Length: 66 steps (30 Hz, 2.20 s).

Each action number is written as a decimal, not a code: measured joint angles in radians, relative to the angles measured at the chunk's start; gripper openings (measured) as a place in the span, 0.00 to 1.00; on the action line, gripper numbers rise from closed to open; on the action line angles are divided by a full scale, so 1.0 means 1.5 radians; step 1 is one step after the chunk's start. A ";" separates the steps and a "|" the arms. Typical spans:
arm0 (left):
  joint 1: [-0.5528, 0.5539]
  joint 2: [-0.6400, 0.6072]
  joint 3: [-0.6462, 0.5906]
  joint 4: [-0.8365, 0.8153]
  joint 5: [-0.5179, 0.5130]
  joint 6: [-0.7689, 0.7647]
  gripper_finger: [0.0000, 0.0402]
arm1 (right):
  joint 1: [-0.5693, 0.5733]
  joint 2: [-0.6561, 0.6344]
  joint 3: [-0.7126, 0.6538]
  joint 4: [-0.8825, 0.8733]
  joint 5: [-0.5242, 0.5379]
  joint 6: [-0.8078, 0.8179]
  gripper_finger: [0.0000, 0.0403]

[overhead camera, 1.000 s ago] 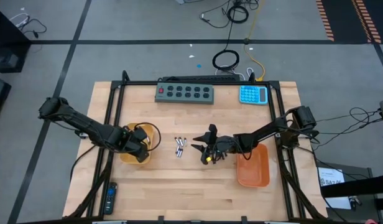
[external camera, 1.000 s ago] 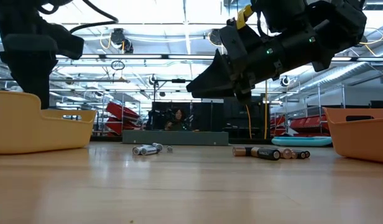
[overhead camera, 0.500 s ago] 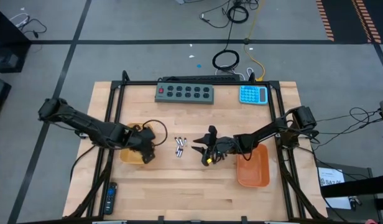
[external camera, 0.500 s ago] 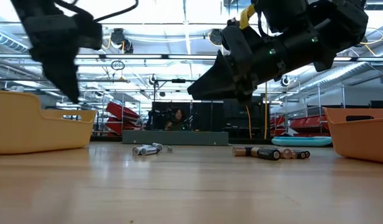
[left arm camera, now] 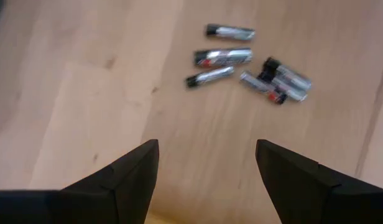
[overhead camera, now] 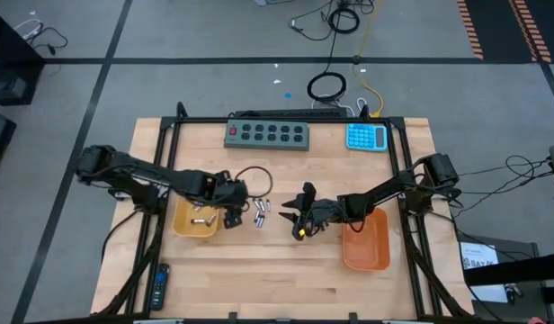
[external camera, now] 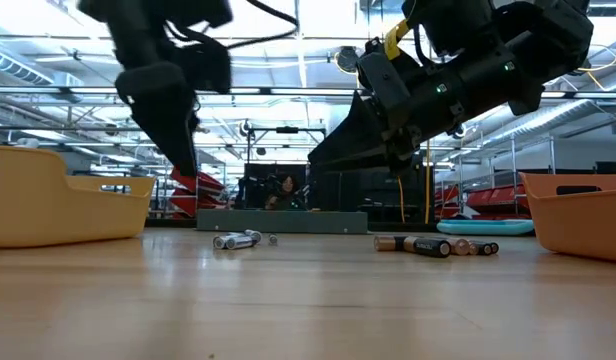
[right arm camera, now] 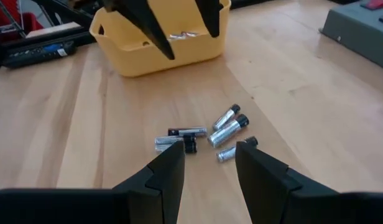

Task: Sort batteries
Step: Put the silver battery into the yellow bin

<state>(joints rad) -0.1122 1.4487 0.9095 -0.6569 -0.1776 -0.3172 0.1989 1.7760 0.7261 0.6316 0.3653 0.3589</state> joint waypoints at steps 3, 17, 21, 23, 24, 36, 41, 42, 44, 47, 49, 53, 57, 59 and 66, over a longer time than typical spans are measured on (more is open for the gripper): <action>0.012 0.051 0.037 -0.005 0.037 0.024 0.69 | 0.004 0.000 0.000 -0.006 0.002 0.009 0.33; 0.054 0.207 0.173 0.001 0.085 0.015 0.69 | 0.032 -0.001 0.000 -0.131 0.145 0.034 0.33; 0.055 0.235 0.187 0.003 0.095 0.039 0.69 | 0.040 -0.001 0.000 -0.137 0.180 0.013 0.33; 0.058 0.249 0.188 0.001 0.096 0.041 0.69 | 0.039 -0.001 0.000 -0.137 0.180 0.012 0.33; 0.060 0.255 0.188 0.002 0.098 0.041 0.69 | 0.039 -0.001 0.000 -0.137 0.179 0.012 0.33; 0.063 0.275 0.189 0.018 0.070 0.251 0.69 | 0.039 -0.001 0.000 -0.144 0.178 0.010 0.33; 0.061 0.275 0.189 0.019 0.068 0.350 0.69 | 0.039 -0.001 0.000 -0.143 0.177 0.010 0.33; 0.062 0.275 0.189 0.019 0.068 0.369 0.69 | 0.039 -0.001 0.000 -0.143 0.177 0.010 0.33; 0.065 0.275 0.189 0.019 0.074 0.406 0.68 | 0.039 -0.001 0.000 -0.143 0.177 0.010 0.33; 0.065 0.275 0.189 0.019 0.077 0.454 0.64 | 0.039 -0.001 0.000 -0.143 0.177 0.011 0.33; 0.064 0.275 0.189 0.019 0.078 0.480 0.62 | 0.039 -0.001 0.000 -0.143 0.177 0.011 0.33; 0.066 0.275 0.189 0.019 0.078 0.515 0.57 | 0.039 -0.001 0.000 -0.143 0.177 0.012 0.33; 0.065 0.275 0.189 0.019 0.074 0.538 0.53 | 0.039 -0.001 0.000 -0.143 0.177 0.012 0.33; 0.065 0.275 0.189 0.019 0.072 0.551 0.51 | 0.039 -0.001 0.000 -0.143 0.177 0.012 0.33; 0.065 0.275 0.191 -0.057 0.064 0.465 0.44 | 0.039 0.000 0.000 -0.153 0.176 0.022 0.33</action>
<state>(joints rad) -0.0151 1.8610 1.1965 -0.7427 -0.0812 0.3798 0.2581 1.7756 0.7261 0.4014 0.6295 0.3915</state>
